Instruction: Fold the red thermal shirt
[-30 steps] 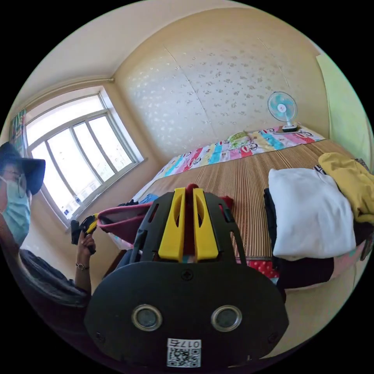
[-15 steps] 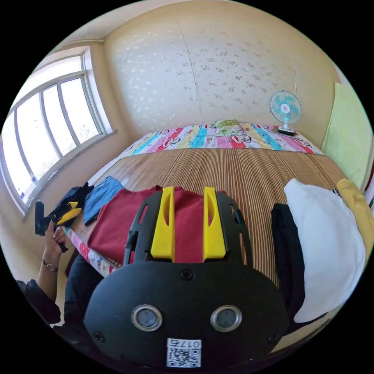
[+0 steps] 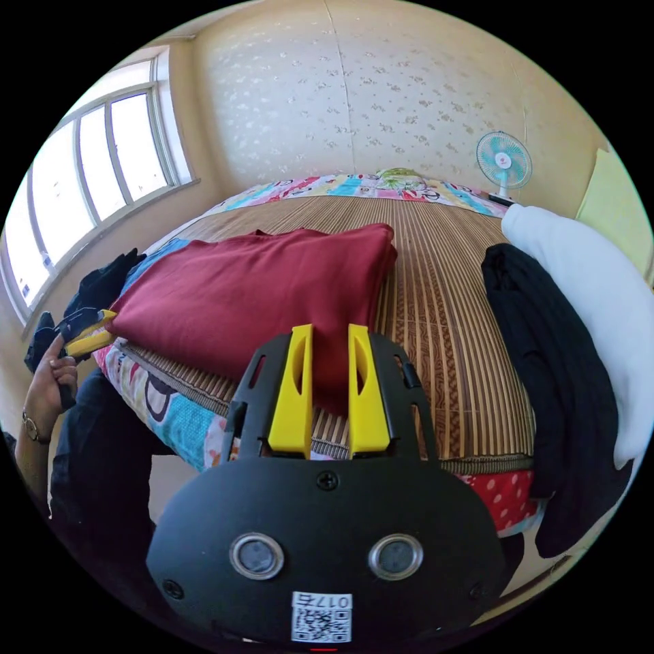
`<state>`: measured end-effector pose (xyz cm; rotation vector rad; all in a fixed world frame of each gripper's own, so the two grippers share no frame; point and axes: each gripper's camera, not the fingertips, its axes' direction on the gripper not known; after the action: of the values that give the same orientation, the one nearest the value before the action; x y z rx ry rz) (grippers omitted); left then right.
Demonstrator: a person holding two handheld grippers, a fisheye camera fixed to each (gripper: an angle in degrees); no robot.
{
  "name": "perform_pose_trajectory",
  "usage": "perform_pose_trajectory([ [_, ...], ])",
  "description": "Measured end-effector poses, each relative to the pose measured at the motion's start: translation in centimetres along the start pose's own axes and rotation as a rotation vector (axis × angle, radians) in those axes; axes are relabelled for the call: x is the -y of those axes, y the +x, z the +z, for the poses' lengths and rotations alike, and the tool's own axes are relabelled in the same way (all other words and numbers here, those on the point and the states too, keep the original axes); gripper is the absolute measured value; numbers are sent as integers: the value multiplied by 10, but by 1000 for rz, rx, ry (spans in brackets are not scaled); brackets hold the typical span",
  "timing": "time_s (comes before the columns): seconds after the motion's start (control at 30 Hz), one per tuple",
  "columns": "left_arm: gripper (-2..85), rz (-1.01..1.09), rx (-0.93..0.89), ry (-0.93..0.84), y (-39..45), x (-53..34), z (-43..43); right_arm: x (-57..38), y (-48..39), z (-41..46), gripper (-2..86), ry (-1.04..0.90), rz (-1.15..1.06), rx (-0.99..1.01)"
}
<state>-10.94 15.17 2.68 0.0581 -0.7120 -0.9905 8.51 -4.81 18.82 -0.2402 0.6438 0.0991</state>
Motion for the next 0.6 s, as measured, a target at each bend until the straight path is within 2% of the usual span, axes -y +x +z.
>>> perform_pose_trajectory([
  [0.13, 53, 161, -18, 87, 64, -9, -5, 13, 14, -3, 80, -15, 44, 50],
  [0.27, 51, 469, -99, 61, 166, -27, 36, 19, 23, -10, 79, -5, 63, 68],
  [0.43, 52, 795, -141, -162, 250, -97, 122, 23, 57, -40, 64, 69, 159, 90],
  [0.5, 54, 921, -183, -333, 268, -135, 160, 19, 77, -56, 61, 112, 258, 40],
  [0.6, 67, 991, -258, -501, 273, -162, 185, 17, 111, -75, 61, 140, 363, -11],
])
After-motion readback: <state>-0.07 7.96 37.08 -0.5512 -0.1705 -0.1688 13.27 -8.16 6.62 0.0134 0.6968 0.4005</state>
